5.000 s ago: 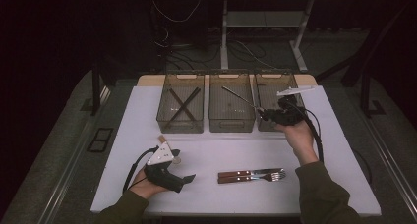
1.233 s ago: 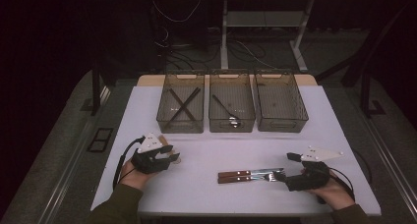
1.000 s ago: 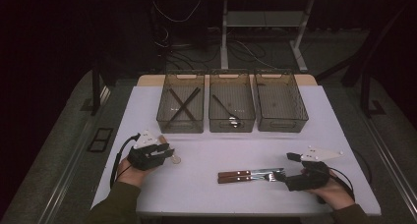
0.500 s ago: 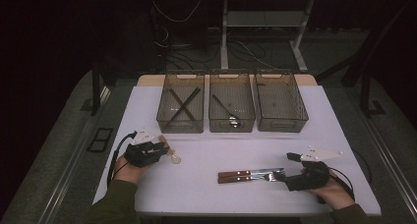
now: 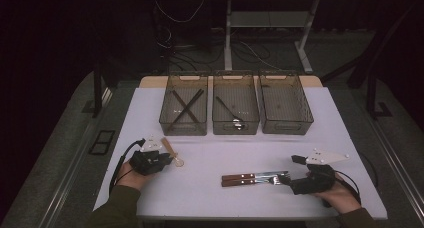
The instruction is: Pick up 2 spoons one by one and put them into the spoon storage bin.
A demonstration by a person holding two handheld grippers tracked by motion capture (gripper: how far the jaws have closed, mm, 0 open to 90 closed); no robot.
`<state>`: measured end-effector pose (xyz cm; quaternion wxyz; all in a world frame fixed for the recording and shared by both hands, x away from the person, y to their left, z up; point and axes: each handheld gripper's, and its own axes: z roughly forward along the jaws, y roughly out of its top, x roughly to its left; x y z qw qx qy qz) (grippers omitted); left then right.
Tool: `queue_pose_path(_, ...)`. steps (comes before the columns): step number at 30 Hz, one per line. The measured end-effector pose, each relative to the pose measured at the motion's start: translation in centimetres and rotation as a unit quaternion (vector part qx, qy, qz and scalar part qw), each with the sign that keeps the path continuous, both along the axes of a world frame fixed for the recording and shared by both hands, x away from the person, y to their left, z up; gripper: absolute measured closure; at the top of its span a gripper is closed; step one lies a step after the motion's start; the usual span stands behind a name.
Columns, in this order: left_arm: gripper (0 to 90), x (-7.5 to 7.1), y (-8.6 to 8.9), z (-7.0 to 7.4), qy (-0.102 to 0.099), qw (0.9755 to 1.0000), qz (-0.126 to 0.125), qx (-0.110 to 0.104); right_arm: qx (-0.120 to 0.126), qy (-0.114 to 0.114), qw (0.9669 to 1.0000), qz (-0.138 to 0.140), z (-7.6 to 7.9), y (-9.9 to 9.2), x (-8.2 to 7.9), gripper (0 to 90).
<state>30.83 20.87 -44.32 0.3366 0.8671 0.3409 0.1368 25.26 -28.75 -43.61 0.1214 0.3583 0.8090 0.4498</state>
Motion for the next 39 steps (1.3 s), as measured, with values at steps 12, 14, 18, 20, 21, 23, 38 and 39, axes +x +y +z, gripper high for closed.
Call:
queue_pose_path(12,80.8,0.7,-0.3,-0.1,0.003,1.0,-0.001,-0.001,-0.002,0.0,1.0,0.004,0.0,0.2,-0.1,11.6)
queue_pose_path(14,81.4,0.8,-0.4,0.0,0.005,1.0,0.0,0.001,-0.001,-0.001,1.0,0.005,0.0,0.2,0.0,11.6)
queue_pose_path(18,81.8,1.0,-0.6,0.0,0.005,1.0,0.002,-0.001,-0.001,-0.001,1.0,0.005,0.0,0.2,0.0,11.6)
queue_pose_path(20,82.4,1.1,-0.8,0.1,0.004,1.0,0.002,0.004,0.0,0.0,1.0,0.004,0.0,0.2,0.0,11.6)
queue_pose_path(21,82.7,1.0,-0.9,0.1,0.002,1.0,0.003,0.005,0.0,-0.001,1.0,0.004,0.0,0.2,0.0,11.6)
queue_pose_path(23,82.9,1.1,-1.0,0.1,0.0,1.0,0.003,0.003,0.0,-0.001,1.0,0.006,0.0,0.3,-0.1,11.6)
queue_pose_path(38,83.5,0.6,-1.3,1.3,-0.019,0.9995,-0.007,-0.026,0.002,-0.001,1.0,0.004,0.0,0.2,0.0,11.6)
queue_pose_path(39,83.5,0.5,-1.3,1.4,-0.019,0.9994,-0.008,-0.029,0.002,-0.001,1.0,0.005,0.0,0.2,0.0,11.6)
